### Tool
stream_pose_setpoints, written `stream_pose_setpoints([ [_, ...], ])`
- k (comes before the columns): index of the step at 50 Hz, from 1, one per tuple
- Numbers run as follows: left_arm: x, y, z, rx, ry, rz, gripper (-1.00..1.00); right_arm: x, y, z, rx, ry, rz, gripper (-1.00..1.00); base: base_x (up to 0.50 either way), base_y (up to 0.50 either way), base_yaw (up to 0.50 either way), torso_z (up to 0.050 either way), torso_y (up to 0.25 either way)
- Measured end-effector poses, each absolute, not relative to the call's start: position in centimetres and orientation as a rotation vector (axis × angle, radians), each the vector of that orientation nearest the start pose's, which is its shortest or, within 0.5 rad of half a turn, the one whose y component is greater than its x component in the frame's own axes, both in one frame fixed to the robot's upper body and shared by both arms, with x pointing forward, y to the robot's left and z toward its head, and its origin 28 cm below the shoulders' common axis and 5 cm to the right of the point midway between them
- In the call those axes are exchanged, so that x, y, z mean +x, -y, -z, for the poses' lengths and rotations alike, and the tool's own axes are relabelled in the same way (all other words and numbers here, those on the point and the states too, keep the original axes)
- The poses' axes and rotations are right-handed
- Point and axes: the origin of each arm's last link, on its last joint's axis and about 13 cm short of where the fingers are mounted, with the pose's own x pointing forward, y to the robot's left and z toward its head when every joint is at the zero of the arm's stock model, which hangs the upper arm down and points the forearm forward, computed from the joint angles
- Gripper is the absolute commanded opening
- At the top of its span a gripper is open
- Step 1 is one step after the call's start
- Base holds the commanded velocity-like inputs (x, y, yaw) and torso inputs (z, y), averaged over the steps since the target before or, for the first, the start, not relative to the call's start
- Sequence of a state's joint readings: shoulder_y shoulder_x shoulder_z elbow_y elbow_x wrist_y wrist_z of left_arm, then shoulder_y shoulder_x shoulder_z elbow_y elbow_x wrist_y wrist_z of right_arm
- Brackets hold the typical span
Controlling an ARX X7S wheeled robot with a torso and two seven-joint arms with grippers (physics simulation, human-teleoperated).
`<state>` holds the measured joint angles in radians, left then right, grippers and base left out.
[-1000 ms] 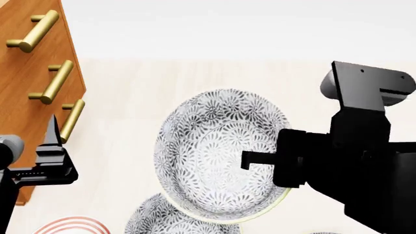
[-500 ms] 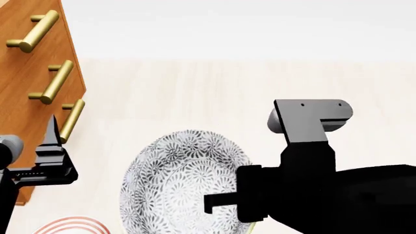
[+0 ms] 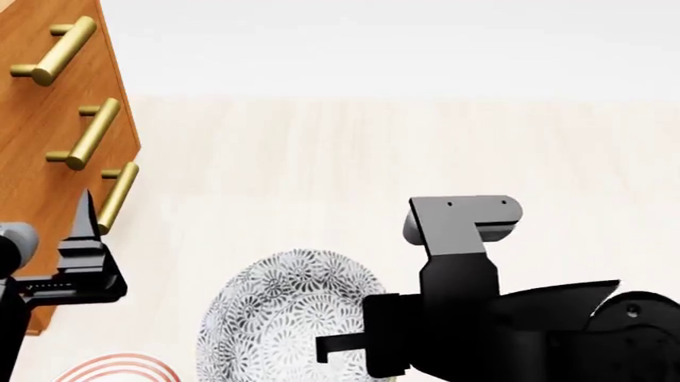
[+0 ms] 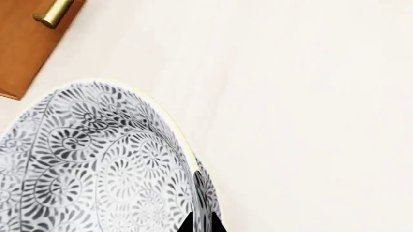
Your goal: Stack the bowl at the front on the bowl in the middle.
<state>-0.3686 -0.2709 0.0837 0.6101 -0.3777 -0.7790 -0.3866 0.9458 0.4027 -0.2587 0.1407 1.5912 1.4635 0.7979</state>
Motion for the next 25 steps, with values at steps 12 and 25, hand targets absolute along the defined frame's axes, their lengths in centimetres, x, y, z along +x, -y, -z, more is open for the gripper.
stream_pose_setpoints([
  [12, 24.0, -21.9, -16.6, 0.009, 0.147, -0.091, 1.0, 29.7, 10.6, -18.4, 0.057, -0.867, -0.364, -1.0, 0.0, 0.0, 0.0, 0.0, 0.0],
  [25, 24.0, -21.9, -16.4, 0.009, 0.143, -0.091, 1.0, 30.1, 10.5, -17.7, 0.053, -0.895, -0.377, 1.0, 0.0, 0.0, 0.0, 0.0, 0.0],
])
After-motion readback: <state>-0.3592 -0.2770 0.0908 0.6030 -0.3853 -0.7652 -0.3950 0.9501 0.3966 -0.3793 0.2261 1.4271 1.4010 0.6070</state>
